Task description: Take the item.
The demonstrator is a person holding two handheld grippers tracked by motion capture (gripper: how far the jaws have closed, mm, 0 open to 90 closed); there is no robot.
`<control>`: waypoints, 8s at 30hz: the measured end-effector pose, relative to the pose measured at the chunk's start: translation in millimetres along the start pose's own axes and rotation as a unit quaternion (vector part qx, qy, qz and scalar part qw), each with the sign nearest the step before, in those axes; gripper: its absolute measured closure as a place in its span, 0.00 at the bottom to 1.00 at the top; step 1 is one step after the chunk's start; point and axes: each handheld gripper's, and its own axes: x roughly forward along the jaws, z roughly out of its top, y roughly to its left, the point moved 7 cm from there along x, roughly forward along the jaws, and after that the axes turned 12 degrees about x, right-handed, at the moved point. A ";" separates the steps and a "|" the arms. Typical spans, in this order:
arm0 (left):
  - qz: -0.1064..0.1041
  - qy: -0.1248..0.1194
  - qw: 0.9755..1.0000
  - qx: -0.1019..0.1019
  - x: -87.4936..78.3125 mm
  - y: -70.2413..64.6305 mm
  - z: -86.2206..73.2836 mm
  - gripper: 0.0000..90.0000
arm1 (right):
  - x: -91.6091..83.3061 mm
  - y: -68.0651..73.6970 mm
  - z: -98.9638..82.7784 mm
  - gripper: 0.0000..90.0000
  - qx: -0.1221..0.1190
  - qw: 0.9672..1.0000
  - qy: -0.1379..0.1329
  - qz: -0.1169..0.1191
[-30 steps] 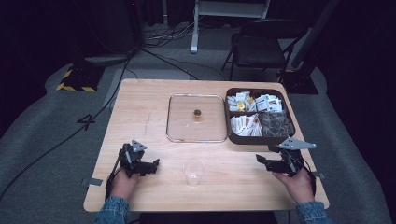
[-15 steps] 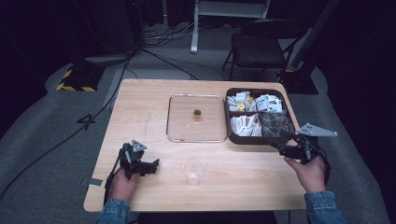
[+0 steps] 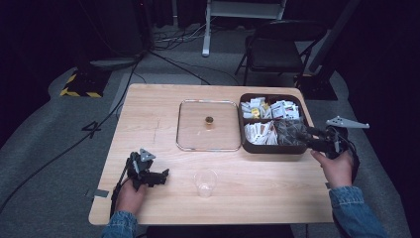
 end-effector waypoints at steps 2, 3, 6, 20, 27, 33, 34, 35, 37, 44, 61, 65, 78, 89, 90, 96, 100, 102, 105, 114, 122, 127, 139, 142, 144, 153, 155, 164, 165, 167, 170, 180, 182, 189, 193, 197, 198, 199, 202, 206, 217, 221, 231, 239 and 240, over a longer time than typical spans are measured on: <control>0.000 0.000 1.000 0.000 0.0 0.0 0.0 0.00 | 9.2 -13.9 7.5 0.41 0.008 1.000 0.017 -0.014; 0.000 0.000 1.000 0.000 0.0 0.0 0.0 0.00 | 9.2 -13.9 7.5 0.41 0.008 1.000 0.017 -0.014; 0.000 0.000 1.000 0.000 0.0 0.0 0.0 0.00 | 20.0 -26.4 12.6 0.41 0.004 0.999 0.036 -0.036; 0.000 0.000 1.000 0.000 0.0 0.0 0.0 0.00 | 69.4 -62.1 11.7 0.40 0.016 0.993 0.094 -0.073; 0.000 0.000 1.000 0.000 0.0 0.0 0.0 0.00 | 80.1 -71.2 5.8 0.40 0.031 0.991 0.106 -0.078; 0.000 0.000 1.000 0.000 0.0 0.0 0.0 0.00 | 84.9 -71.1 0.5 0.39 0.034 0.990 0.111 -0.076; 0.000 0.000 1.000 0.000 0.0 0.0 0.0 0.00 | 86.1 -71.4 -0.5 0.39 0.034 0.990 0.112 -0.077; 0.000 0.000 1.000 0.000 0.0 0.0 0.0 0.00 | 87.4 -71.5 -1.7 0.39 0.035 0.990 0.114 -0.078; 0.000 0.000 1.000 0.000 0.0 0.0 0.0 0.00 | 91.5 -71.7 -5.6 0.40 0.035 0.989 0.122 -0.077; 0.000 0.000 1.000 0.000 0.0 0.0 0.0 0.00 | 100.2 -72.0 -16.6 0.52 0.034 0.985 0.148 -0.082; 0.000 0.000 1.000 0.000 0.0 0.0 0.0 0.00 | 93.1 -71.6 -11.7 0.72 0.019 0.991 0.115 -0.066; 0.000 0.000 1.000 0.000 0.0 0.0 0.0 0.00 | 85.9 -69.7 -5.7 0.74 0.025 0.994 0.094 -0.056; 0.000 0.000 1.000 0.000 0.0 0.0 0.0 0.00 | 57.6 -40.9 15.2 0.78 0.039 0.999 0.012 0.032; 0.000 0.000 1.000 0.000 0.0 0.0 0.0 0.00 | 30.6 -8.5 28.0 0.79 0.015 0.995 -0.040 0.085; 0.000 0.000 1.000 0.000 0.0 0.0 0.0 0.00 | 30.6 -8.5 28.0 0.79 0.015 0.995 -0.040 0.085; 0.000 0.000 1.000 0.000 0.0 0.0 0.0 0.00 | 18.8 7.5 31.4 0.79 0.004 0.993 -0.049 0.107; 0.000 0.000 1.000 0.000 0.0 0.0 0.0 0.00 | 13.7 21.1 33.6 0.80 -0.012 0.991 -0.052 0.119; 0.000 0.000 1.000 0.000 0.0 -0.1 0.0 0.00 | 10.7 34.0 34.8 0.80 -0.024 0.989 -0.052 0.133; 0.000 0.000 1.000 0.000 0.0 0.0 -0.1 0.00 | 9.2 43.9 34.6 0.80 -0.029 0.988 -0.050 0.147; 0.006 0.002 1.000 -0.008 -1.6 0.6 -2.0 0.00 | 0.1 102.1 31.5 0.80 -0.073 0.976 -0.039 0.203; 0.005 0.002 1.000 -0.007 -1.1 0.9 -1.5 0.00 | -2.9 141.7 30.3 0.80 -0.093 0.967 -0.028 0.236; 0.006 0.002 1.000 -0.005 -0.5 1.7 -0.6 0.00 | -2.7 162.3 26.4 0.80 -0.108 0.963 -0.017 0.246; 0.003 0.001 1.000 -0.005 0.6 1.7 0.2 0.00 | -2.8 205.5 13.0 0.80 -0.134 0.953 0.007 0.272; 0.003 0.001 1.000 -0.005 0.5 1.7 0.2 0.00 | -0.8 214.1 9.0 0.80 -0.142 0.952 0.013 0.271; 0.003 0.001 1.000 -0.005 0.5 1.7 0.2 0.00 | 0.1 216.6 7.9 0.79 -0.143 0.952 0.015 0.270; 0.004 0.001 1.000 -0.005 0.5 1.7 0.2 0.00 | 13.7 242.1 -8.1 0.79 -0.156 0.949 0.036 0.273; 0.004 0.001 1.000 -0.005 0.5 1.7 0.2 0.00 | 16.5 247.0 -12.5 0.79 -0.160 0.948 0.038 0.274; 0.004 0.001 1.000 -0.005 0.5 1.7 0.2 0.00 | 31.8 265.3 -35.2 0.79 -0.178 0.942 0.059 0.278; 0.004 0.001 1.000 -0.005 0.5 1.7 0.2 0.00 | 31.8 265.3 -35.2 0.79 -0.178 0.942 0.059 0.278; 0.004 0.001 1.000 -0.005 0.4 1.7 0.2 0.00 | 36.7 269.0 -42.5 0.79 -0.179 0.941 0.068 0.280; 0.004 0.001 1.000 -0.005 0.5 1.7 0.2 0.00 | 40.5 270.4 -47.6 0.79 -0.181 0.940 0.077 0.280; 0.004 0.001 1.000 -0.005 0.5 1.7 0.2 0.00 | 56.5 275.3 -73.8 0.79 -0.190 0.934 0.115 0.280; 0.004 0.001 1.000 -0.005 0.5 1.7 0.2 0.00 | 60.1 276.8 -80.4 0.79 -0.190 0.932 0.125 0.282; 0.004 0.001 1.000 -0.005 0.5 1.7 0.2 0.00 | 66.0 279.6 -93.3 0.79 -0.197 0.928 0.142 0.282; 0.004 0.001 1.000 -0.005 0.5 1.7 0.2 0.00 | 69.3 279.0 -97.4 0.79 -0.199 0.927 0.150 0.279; 0.004 0.001 1.000 -0.005 0.5 1.7 0.2 0.00 | 73.4 278.7 -102.3 0.79 -0.199 0.926 0.159 0.278; 0.004 0.001 1.000 -0.005 0.4 1.7 0.2 0.00 | 74.9 278.6 -104.4 0.79 -0.201 0.925 0.163 0.277; 0.004 0.001 1.000 -0.005 0.5 1.7 0.2 0.00 | 75.5 278.5 -105.3 0.79 -0.202 0.925 0.165 0.276; 0.004 0.001 1.000 -0.005 0.5 1.7 0.2 0.00 | 76.3 278.9 -107.0 0.78 -0.201 0.924 0.170 0.277; 0.004 0.001 1.000 -0.005 0.5 1.7 0.2 0.00 | 77.1 280.8 -109.1 0.64 -0.198 0.921 0.179 0.284; 0.004 0.001 1.000 -0.005 0.5 1.7 0.2 0.00 | 69.6 282.7 -100.4 0.53 -0.199 0.922 0.157 0.291; 0.004 0.001 1.000 -0.005 0.5 1.7 0.2 0.00 | 60.3 278.7 -87.7 0.50 -0.198 0.927 0.136 0.289; 0.004 0.001 1.000 -0.005 0.5 1.7 0.2 0.00 | 36.1 254.6 -59.8 0.47 -0.181 0.940 0.091 0.275; 0.004 0.001 1.000 -0.005 0.5 1.7 0.2 0.00 | 18.3 227.9 -45.7 0.44 -0.181 0.944 0.072 0.266; 0.004 0.001 1.000 -0.005 0.5 1.7 0.2 0.00 | 14.5 221.6 -44.5 0.43 -0.186 0.944 0.072 0.263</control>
